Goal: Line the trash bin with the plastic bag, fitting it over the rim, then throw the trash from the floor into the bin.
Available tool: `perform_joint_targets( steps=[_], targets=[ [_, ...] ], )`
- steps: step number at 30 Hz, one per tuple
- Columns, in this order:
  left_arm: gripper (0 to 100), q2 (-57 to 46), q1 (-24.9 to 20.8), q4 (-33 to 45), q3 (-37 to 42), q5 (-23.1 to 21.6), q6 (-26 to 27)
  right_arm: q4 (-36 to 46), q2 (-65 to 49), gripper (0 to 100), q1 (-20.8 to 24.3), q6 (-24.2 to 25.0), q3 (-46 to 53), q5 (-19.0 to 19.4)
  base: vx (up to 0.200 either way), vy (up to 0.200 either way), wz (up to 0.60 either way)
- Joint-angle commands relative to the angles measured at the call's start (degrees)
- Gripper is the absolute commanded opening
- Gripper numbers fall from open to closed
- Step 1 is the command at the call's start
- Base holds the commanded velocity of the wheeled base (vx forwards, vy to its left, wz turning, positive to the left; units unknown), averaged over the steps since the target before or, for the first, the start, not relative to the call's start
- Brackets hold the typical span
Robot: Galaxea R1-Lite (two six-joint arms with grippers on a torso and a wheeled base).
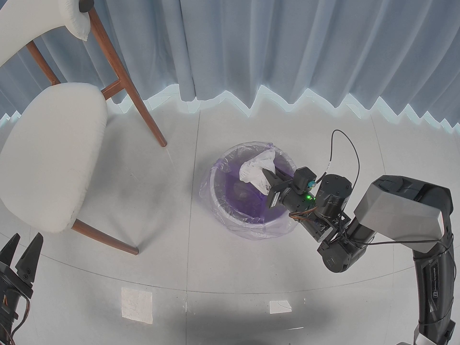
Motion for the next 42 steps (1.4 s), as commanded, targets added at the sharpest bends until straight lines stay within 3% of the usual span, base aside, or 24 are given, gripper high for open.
perform_joint_targets(
  steps=[1, 31, 32, 42],
  targets=[
    [100, 0.7, 0.1, 0.0, -0.8, 0.0, 0.0, 0.0, 3.3, 0, 0.4, 0.0, -2.4, 0.0, 0.000, 0.000, 0.00],
    [100, 1.5, 1.1, 0.3, -0.9, 0.0, 0.7, 0.3, 9.4, 0, 0.2, 0.0, -8.2, -0.8, 0.000, 0.000, 0.00],
    [100, 1.5, 1.2, 0.3, -0.9, 0.0, 0.7, 0.3, 9.4, 100, 0.1, 0.0, -8.1, -0.8, 0.000, 0.000, 0.00],
    [100, 1.5, 1.7, 0.3, -0.8, -0.1, 1.9, -0.1, 8.9, 100, 0.2, 0.3, -7.8, -0.8, 0.000, 0.000, 0.00]
  ],
)
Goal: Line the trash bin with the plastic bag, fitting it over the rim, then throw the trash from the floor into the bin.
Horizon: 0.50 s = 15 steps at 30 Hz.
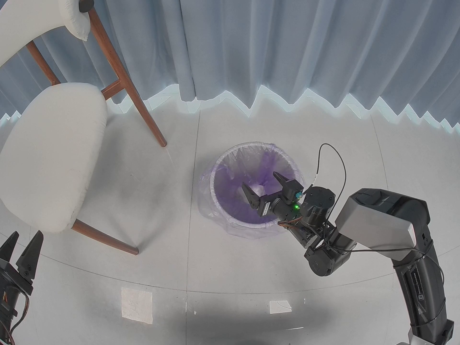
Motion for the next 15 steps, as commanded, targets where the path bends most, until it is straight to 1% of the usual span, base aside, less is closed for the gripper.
perform_joint_targets(
  steps=[1, 9, 15],
  targets=[
    [100, 0.2, 0.4, 0.0, 0.0, -0.1, 0.2, -0.1, -0.5, 100, 0.0, 0.0, 0.3, 0.0, 0.000, 0.000, 0.00],
    [100, 0.0, 0.3, -0.1, -0.2, -0.3, 0.2, -0.2, -4.8, 100, -0.7, 0.0, 2.8, 0.0, 0.000, 0.000, 0.00],
    [100, -0.5, 0.1, -0.1, -0.3, -0.2, 0.2, -0.3, -11.7, 100, -1.5, 0.0, 7.6, 0.0, 0.000, 0.000, 0.00]
  ],
)
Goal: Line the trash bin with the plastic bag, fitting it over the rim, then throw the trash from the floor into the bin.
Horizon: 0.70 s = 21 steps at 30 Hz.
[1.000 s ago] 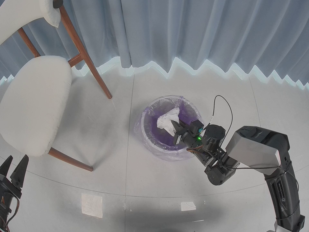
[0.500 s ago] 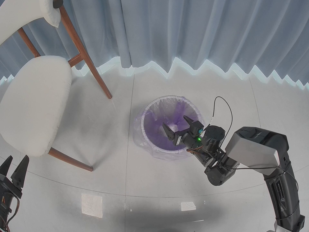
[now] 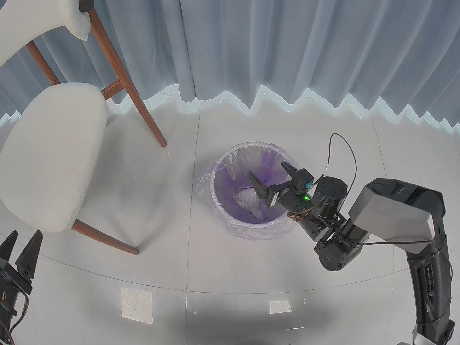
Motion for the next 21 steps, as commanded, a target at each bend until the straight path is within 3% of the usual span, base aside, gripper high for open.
perform_joint_targets(
  steps=[1, 12, 16, 21],
  targets=[
    [100, -0.7, -0.2, 0.0, -0.1, 0.1, 0.0, -0.1, -7.6, 100, -0.9, -0.1, 4.5, 0.0, 0.000, 0.000, 0.00],
    [100, -4.4, -0.2, 0.1, 0.0, 0.1, 0.0, 0.1, -29.2, 100, -4.7, -0.3, 21.1, 0.0, 0.000, 0.000, 0.00],
    [100, -5.2, -0.6, 0.0, 0.0, -0.5, -0.1, 0.2, -38.5, 100, -9.6, -0.9, 28.9, 0.1, 0.000, 0.000, 0.00],
    [100, -6.6, -4.1, 0.1, 1.0, -4.7, 0.0, 0.3, -47.8, 100, -15.4, -1.0, 37.6, 0.3, 0.000, 0.000, 0.00]
  ],
)
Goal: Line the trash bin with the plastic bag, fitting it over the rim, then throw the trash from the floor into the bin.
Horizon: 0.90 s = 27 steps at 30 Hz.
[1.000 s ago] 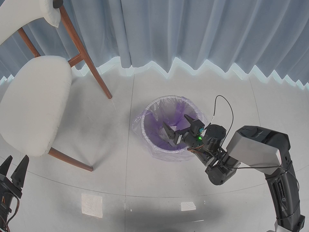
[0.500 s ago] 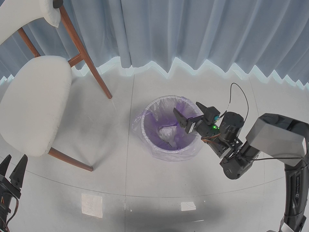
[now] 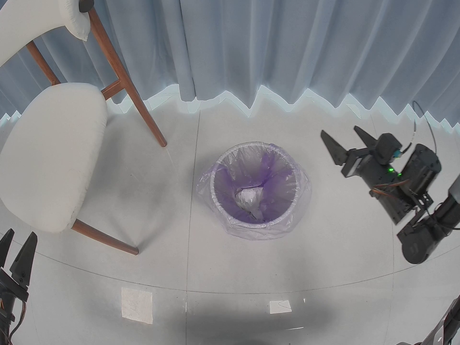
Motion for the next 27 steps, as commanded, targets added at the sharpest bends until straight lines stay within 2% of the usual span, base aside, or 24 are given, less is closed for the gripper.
perform_joint_targets(
  steps=[1, 9, 14, 18, 22, 23, 24, 25, 26, 27],
  targets=[
    [100, -2.3, -3.1, 0.0, 0.9, -3.1, 0.0, 0.2, -14.6, 100, -6.8, -0.2, 10.1, 0.2, 0.000, 0.000, 0.00],
    [100, -6.4, -4.6, 0.1, 4.8, -4.5, 2.5, 0.4, -34.6, 100, -11.0, -0.3, 26.8, 0.3, 0.000, 0.000, 0.00],
    [100, -9.3, -5.7, 0.5, 6.1, -4.5, 2.5, 0.8, -44.0, 100, -12.9, -0.4, 33.8, 0.3, 0.000, 0.000, 0.00],
    [100, -13.0, -6.6, 5.5, 6.1, -4.4, 2.6, 3.4, -49.2, 100, -14.5, -0.6, 35.4, 0.1, 0.000, 0.000, 0.00],
    [100, -22.9, -6.8, 17.0, 5.8, -4.4, 4.8, 16.6, -60.6, 100, -15.6, -0.8, 35.4, 0.3, 0.000, 0.000, 0.00],
    [100, -26.3, -6.7, 20.4, 6.0, -4.3, 6.1, 23.7, -65.8, 100, -15.6, -0.9, 35.4, 0.5, 0.000, 0.000, 0.00],
    [100, -26.6, -6.6, 20.7, 6.0, -4.2, 6.2, 24.4, -66.5, 100, -15.6, -1.0, 35.4, 0.5, 0.000, 0.000, 0.00],
    [100, -29.2, -5.3, 22.9, 6.1, -4.4, 7.5, 33.6, -73.5, 100, -15.4, -1.3, 35.4, 1.3, 0.000, 0.000, 0.00],
    [100, -29.5, -5.1, 24.3, 6.1, -4.1, 8.3, 38.6, -77.2, 100, -15.4, -1.3, 35.4, 1.8, 0.000, 0.000, 0.00],
    [100, -29.5, -5.1, 24.3, 6.1, -4.2, 8.4, 39.4, -77.9, 100, -15.4, -1.3, 35.4, 1.9, 0.000, 0.000, 0.00]
  ],
)
